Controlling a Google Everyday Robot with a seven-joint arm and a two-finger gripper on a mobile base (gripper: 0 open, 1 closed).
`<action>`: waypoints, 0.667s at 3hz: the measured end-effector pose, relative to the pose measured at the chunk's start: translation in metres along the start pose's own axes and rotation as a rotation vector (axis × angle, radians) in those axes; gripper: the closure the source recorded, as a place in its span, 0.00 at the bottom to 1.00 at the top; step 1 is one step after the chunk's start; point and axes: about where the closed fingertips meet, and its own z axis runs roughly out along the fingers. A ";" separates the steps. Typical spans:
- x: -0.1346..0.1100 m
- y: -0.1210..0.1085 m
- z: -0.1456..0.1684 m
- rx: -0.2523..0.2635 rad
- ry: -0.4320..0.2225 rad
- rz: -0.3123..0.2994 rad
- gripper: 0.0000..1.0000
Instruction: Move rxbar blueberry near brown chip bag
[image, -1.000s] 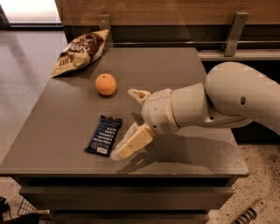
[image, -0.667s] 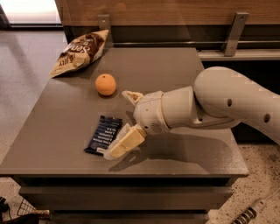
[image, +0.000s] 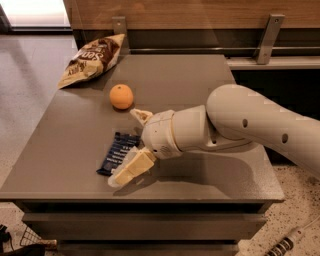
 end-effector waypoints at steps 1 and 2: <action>0.009 0.005 0.008 -0.003 -0.012 0.015 0.00; 0.018 0.009 0.015 -0.011 -0.028 0.032 0.00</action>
Offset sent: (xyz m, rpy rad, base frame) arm -0.0071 0.0069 -0.0398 0.0608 0.0548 -0.0094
